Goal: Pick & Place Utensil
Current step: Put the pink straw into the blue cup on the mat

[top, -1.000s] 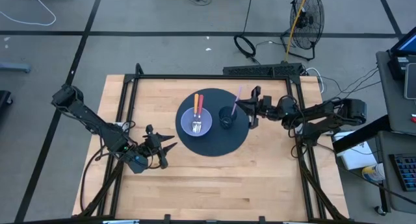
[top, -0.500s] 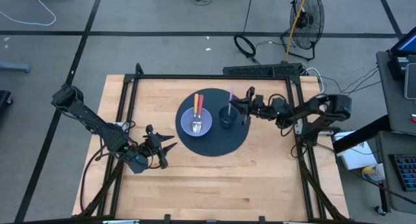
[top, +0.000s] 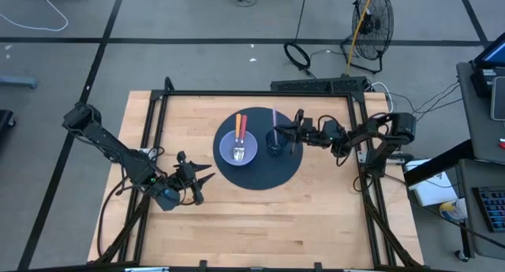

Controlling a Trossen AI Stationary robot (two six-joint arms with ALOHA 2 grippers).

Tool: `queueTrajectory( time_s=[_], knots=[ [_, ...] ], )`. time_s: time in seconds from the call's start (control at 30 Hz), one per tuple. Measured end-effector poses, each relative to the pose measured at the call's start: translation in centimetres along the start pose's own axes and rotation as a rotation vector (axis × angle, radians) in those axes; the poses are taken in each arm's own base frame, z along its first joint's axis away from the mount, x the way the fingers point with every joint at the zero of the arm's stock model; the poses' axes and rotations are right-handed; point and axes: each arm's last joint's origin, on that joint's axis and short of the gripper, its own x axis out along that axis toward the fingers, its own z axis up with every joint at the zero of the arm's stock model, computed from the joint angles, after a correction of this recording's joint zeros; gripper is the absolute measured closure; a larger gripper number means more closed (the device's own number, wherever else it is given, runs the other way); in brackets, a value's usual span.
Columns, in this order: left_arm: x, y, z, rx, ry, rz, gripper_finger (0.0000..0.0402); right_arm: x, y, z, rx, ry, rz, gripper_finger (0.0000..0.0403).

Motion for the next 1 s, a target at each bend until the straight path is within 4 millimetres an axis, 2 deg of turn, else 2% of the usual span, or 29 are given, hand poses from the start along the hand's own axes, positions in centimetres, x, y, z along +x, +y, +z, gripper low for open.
queueTrajectory(
  time_s=[0.33,0.57,1.0],
  knots=[
    [0.0,0.0,0.0,-0.002,0.000,0.000,0.0257,-0.3,0.0,-0.2,0.002,0.011,0.000,0.0403],
    [0.0,0.0,0.0,-0.003,0.000,0.000,0.0257,-1.1,0.0,-0.9,0.008,0.062,-0.007,0.0403],
    [0.0,0.0,0.0,-0.011,-0.003,-0.002,0.0256,-1.3,0.4,-2.0,0.000,0.165,0.000,0.0403]
  ],
)
